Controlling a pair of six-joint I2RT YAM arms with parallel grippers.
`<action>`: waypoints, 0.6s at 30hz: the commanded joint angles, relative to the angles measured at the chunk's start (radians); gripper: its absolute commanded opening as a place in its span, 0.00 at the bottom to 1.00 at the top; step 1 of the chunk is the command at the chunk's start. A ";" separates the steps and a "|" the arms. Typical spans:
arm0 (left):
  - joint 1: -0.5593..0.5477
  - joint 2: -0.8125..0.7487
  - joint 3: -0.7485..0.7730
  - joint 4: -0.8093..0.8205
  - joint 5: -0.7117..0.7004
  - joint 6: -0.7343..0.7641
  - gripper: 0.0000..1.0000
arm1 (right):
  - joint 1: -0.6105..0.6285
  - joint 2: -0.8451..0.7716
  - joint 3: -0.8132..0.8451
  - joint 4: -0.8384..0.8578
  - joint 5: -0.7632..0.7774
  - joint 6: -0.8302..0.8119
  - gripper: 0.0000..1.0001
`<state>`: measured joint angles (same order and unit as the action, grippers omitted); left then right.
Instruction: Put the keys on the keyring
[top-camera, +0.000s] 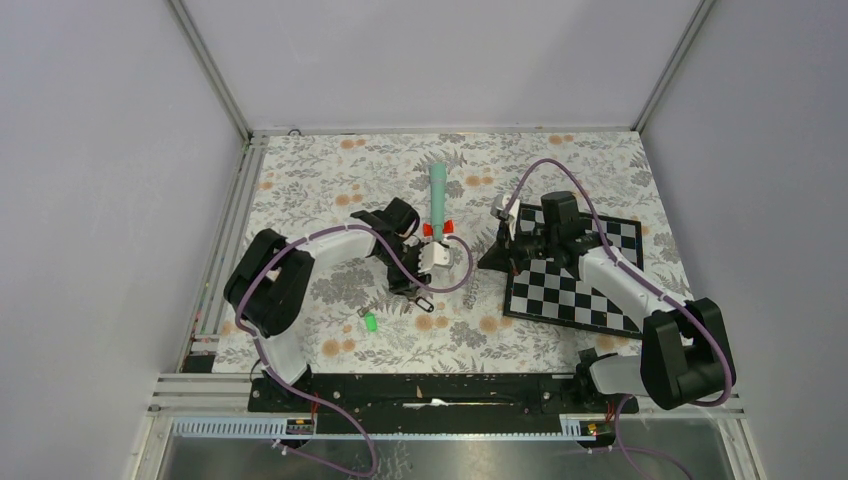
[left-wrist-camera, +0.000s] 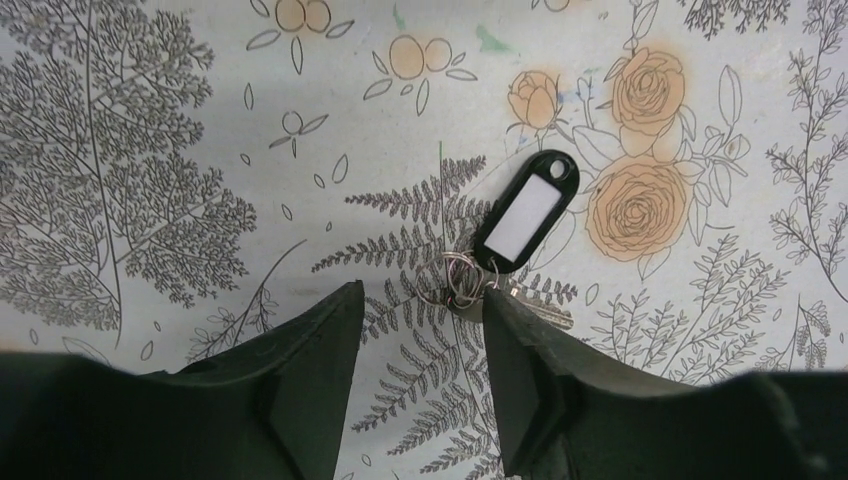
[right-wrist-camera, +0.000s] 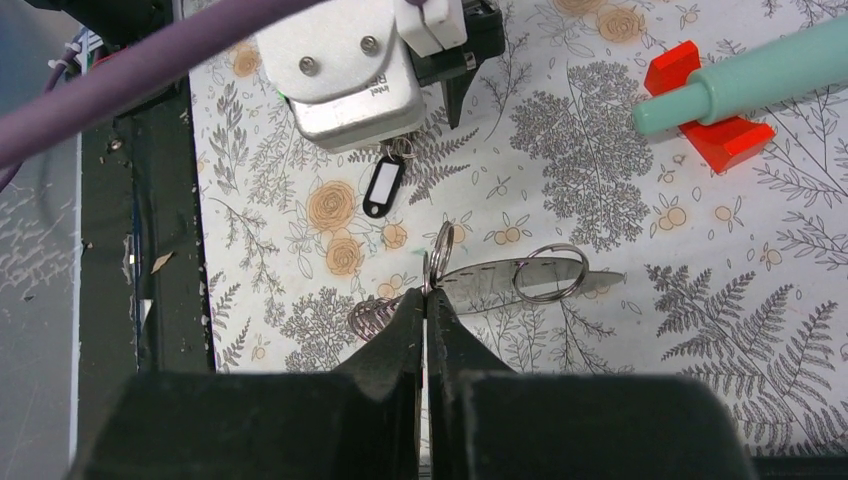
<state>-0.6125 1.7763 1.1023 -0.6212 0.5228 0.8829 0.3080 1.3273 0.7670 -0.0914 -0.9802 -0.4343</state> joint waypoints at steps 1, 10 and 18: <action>-0.016 0.008 0.015 0.055 0.059 0.023 0.55 | -0.019 -0.034 0.006 -0.038 -0.017 -0.043 0.00; -0.060 0.035 -0.016 0.043 0.008 0.084 0.56 | -0.039 -0.056 -0.007 -0.060 -0.021 -0.062 0.00; -0.059 0.000 -0.007 -0.001 -0.029 0.080 0.29 | -0.043 -0.042 -0.009 -0.059 -0.032 -0.067 0.00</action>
<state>-0.6724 1.8015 1.1015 -0.5827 0.5179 0.9466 0.2729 1.3014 0.7544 -0.1493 -0.9817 -0.4831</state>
